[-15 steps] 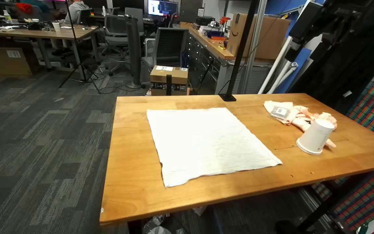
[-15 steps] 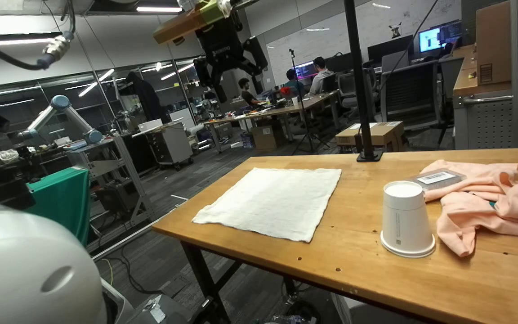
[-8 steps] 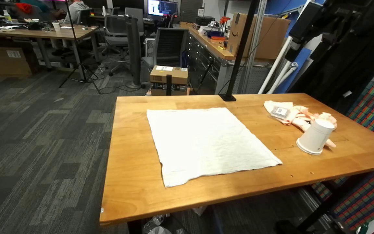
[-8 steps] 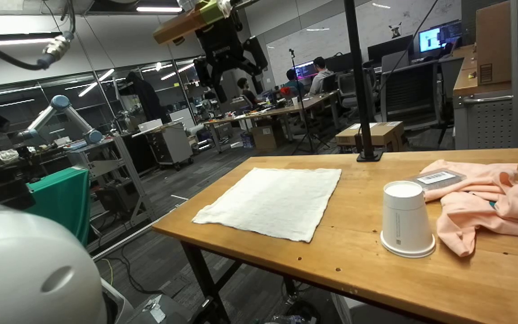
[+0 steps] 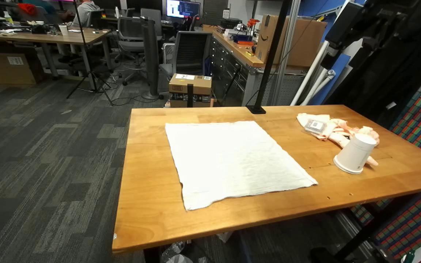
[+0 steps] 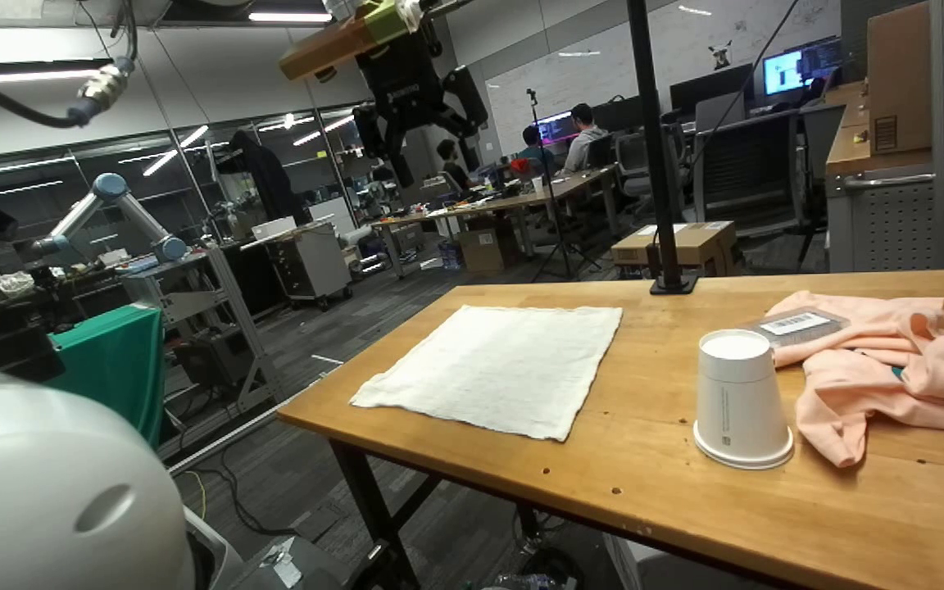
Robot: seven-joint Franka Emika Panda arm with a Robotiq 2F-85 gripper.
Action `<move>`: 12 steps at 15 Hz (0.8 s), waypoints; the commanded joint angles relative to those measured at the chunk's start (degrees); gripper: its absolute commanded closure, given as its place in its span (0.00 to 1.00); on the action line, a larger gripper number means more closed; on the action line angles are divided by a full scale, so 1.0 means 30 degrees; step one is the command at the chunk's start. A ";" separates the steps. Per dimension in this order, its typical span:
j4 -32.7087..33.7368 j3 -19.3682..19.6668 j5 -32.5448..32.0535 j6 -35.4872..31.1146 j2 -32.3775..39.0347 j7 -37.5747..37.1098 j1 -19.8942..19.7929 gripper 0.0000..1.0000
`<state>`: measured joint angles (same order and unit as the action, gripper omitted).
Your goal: Fold the white towel
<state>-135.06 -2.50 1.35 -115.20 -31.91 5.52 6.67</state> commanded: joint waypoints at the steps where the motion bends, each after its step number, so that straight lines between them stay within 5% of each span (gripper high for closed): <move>1: 0.0036 -0.0062 0.0037 0.0037 0.0010 0.0025 -0.0072 0.00; 12: -0.0058 0.0004 -0.0209 0.0060 0.0033 0.0327 -0.0113 0.00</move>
<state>-135.34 -2.34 0.63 -115.13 -31.84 6.45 6.50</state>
